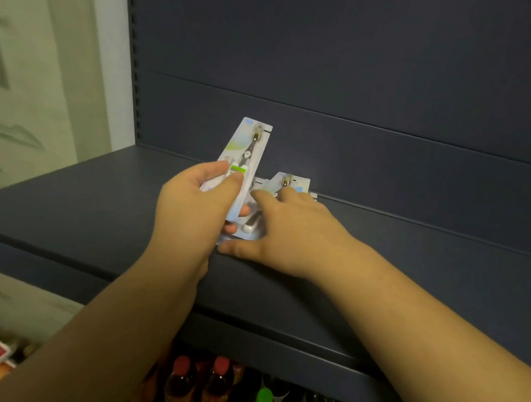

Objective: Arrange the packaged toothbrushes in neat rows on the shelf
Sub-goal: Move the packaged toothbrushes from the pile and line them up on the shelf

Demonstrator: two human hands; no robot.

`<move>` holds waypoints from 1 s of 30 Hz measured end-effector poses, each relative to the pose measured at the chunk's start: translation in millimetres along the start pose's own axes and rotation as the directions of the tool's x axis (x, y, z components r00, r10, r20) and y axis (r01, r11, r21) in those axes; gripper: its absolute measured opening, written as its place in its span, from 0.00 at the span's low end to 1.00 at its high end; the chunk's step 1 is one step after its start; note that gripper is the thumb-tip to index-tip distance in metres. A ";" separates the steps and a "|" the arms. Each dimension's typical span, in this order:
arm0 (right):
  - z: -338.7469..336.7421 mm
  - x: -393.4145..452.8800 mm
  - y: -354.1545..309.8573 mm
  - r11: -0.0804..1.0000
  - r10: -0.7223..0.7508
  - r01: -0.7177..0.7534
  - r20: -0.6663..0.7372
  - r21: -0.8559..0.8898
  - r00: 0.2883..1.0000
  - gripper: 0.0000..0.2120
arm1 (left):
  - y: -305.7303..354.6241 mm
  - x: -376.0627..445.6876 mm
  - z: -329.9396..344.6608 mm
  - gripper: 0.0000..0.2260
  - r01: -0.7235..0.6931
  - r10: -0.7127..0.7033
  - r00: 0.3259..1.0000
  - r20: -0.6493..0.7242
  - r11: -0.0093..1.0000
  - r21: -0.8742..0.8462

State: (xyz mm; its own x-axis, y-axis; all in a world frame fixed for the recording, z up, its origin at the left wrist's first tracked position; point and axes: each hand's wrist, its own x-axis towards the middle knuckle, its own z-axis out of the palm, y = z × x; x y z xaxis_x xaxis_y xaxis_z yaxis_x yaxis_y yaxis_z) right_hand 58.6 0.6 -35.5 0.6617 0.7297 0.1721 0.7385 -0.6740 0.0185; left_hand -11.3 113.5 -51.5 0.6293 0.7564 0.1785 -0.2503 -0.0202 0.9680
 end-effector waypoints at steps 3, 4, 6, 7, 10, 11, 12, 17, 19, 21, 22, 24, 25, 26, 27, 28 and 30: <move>3.0 6.6 -4.3 0.998 0.023 -0.023 -0.005 -0.058 1.000 0.38 | -2.6 1.5 0.2 0.12 -0.029 0.029 0.999 0.016 1.000 0.002; 3.0 7.6 -5.1 0.998 0.027 -0.027 -0.008 -0.049 1.000 0.36 | -3.9 2.3 0.1 0.11 -0.044 0.044 0.999 0.020 0.999 0.006; 2.6 7.2 -6.1 0.999 0.026 -0.027 -0.007 -0.032 1.000 0.33 | -4.8 2.9 0.2 0.11 -0.063 0.063 0.998 0.029 0.998 0.004; 2.0 5.9 -6.9 0.999 0.025 -0.025 -0.013 -0.037 1.000 0.32 | -4.7 2.9 0.5 0.12 -0.067 0.067 0.997 0.038 0.998 0.007; -0.4 0.8 -7.5 0.983 0.007 -0.027 -0.114 -0.182 0.993 0.30 | -4.1 2.0 2.1 0.14 -0.082 0.082 0.995 0.057 0.997 -0.003; -2.0 -0.3 -7.7 0.969 0.005 -0.043 -0.153 -0.244 0.988 0.29 | -3.6 1.1 2.4 0.15 -0.098 0.098 0.994 0.058 0.995 -0.005; -3.6 -1.0 -7.6 0.958 0.014 -0.064 -0.178 -0.281 0.984 0.28 | -3.3 0.3 2.6 0.15 -0.114 0.114 0.992 0.059 0.993 0.006; -7.0 -8.6 -2.6 0.979 0.120 -0.145 -0.167 -0.146 0.979 0.20 | -2.6 -2.5 -0.3 0.18 -0.140 0.137 0.989 0.049 0.989 0.044; -6.1 -14.0 3.4 0.983 0.148 -0.168 -0.212 -0.076 0.966 0.19 | -2.4 -3.1 -1.3 0.18 -0.141 0.140 0.989 0.048 0.990 0.023; -7.3 -20.0 10.9 0.980 0.181 -0.195 -0.261 -0.030 0.948 0.17 | -2.4 -3.4 -1.8 0.18 -0.136 0.135 0.989 0.056 0.990 0.020; -8.2 -23.3 15.4 0.979 0.191 -0.205 -0.282 -0.020 0.940 0.17 | -2.7 -3.3 -1.8 0.18 -0.133 0.132 0.989 0.061 0.991 0.026; -10.2 -31.2 26.3 0.978 0.201 -0.211 -0.328 0.007 0.923 0.18 | -3.4 -2.9 -1.3 0.18 -0.131 0.128 0.990 0.066 0.990 0.043; -10.8 -35.6 32.7 0.977 0.211 -0.205 -0.345 0.052 0.915 0.17 | -3.6 -3.5 -0.8 0.18 -0.133 0.129 0.989 0.071 0.990 0.049; -11.7 -40.4 39.1 0.973 0.225 -0.191 -0.357 0.127 0.907 0.17 | -4.5 -3.6 -0.2 0.17 -0.138 0.134 0.988 0.078 0.989 0.051; -12.2 -45.3 45.5 0.960 0.247 -0.175 -0.360 0.220 0.900 0.16 | -5.4 -4.0 0.4 0.17 -0.142 0.138 0.987 0.084 0.988 0.052; -12.8 -50.2 51.2 0.936 0.277 -0.166 -0.354 0.312 0.893 0.14 | -6.5 -4.0 1.1 0.16 -0.145 0.140 0.986 0.091 0.988 0.054; -14.8 -60.6 58.9 0.848 0.361 -0.163 -0.322 0.505 0.875 0.10 | -7.7 -5.3 4.1 0.16 -0.151 0.145 0.983 0.109 0.987 0.049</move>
State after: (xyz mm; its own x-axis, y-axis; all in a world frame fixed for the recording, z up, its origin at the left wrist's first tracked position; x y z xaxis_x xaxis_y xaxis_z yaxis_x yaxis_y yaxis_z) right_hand 60.1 -85.0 -30.3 0.8039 0.3587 0.4745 0.5831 -0.6326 -0.5097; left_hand -9.7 106.9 -59.2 0.6624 0.6700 0.3352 -0.3060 -0.1664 0.9374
